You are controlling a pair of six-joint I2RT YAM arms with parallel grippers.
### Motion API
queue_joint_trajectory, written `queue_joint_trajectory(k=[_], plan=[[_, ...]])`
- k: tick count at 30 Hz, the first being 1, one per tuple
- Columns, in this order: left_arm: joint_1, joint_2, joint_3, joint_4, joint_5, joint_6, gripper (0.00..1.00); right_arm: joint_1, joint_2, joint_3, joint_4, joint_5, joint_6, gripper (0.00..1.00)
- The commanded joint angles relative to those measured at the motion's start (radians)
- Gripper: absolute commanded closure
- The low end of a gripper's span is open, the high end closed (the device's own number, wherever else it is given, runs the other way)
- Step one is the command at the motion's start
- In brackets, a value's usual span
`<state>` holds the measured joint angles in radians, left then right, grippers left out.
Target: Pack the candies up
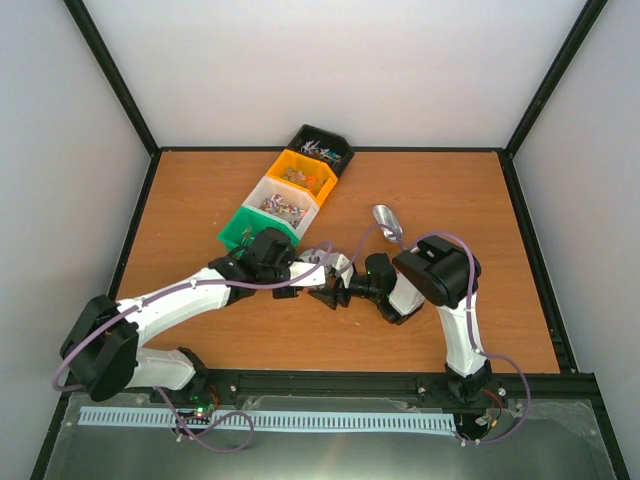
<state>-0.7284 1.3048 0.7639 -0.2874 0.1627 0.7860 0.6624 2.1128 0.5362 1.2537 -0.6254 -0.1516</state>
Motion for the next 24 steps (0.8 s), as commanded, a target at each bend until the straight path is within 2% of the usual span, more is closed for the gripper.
queue_joint_trajectory(k=[1, 3, 5, 8, 9, 12, 13, 17, 24], plan=[[0.071, -0.015, -0.018, -0.048, -0.077, 0.017, 0.79, 0.008, 0.003, -0.022, -0.022, -0.04, -0.017, 0.59], [0.085, -0.025, -0.012, -0.068, -0.051, -0.016, 0.75, 0.008, 0.003, -0.022, -0.021, -0.039, -0.015, 0.59], [0.087, -0.035, 0.013, -0.105, -0.005, -0.09, 0.58, 0.008, 0.003, -0.022, -0.022, -0.038, -0.01, 0.59], [0.087, -0.063, 0.063, -0.183, 0.108, -0.172, 0.43, 0.008, 0.002, -0.022, -0.02, -0.037, -0.009, 0.59], [0.087, -0.065, 0.072, -0.183, 0.108, -0.204, 0.36, 0.008, 0.001, -0.023, -0.021, -0.035, -0.01, 0.59], [0.086, -0.065, 0.068, -0.14, 0.117, -0.275, 0.03, 0.009, 0.001, -0.022, -0.014, -0.031, 0.001, 0.58], [0.086, -0.061, 0.06, -0.118, 0.122, -0.294, 0.0, 0.008, 0.002, -0.022, -0.012, -0.03, 0.004, 0.58], [0.086, -0.02, 0.051, -0.031, 0.101, -0.369, 0.0, 0.008, 0.001, -0.021, -0.007, -0.019, 0.015, 0.58], [0.086, 0.069, 0.122, 0.011, 0.132, -0.435, 0.0, 0.008, 0.005, -0.019, 0.007, -0.005, 0.02, 0.58]])
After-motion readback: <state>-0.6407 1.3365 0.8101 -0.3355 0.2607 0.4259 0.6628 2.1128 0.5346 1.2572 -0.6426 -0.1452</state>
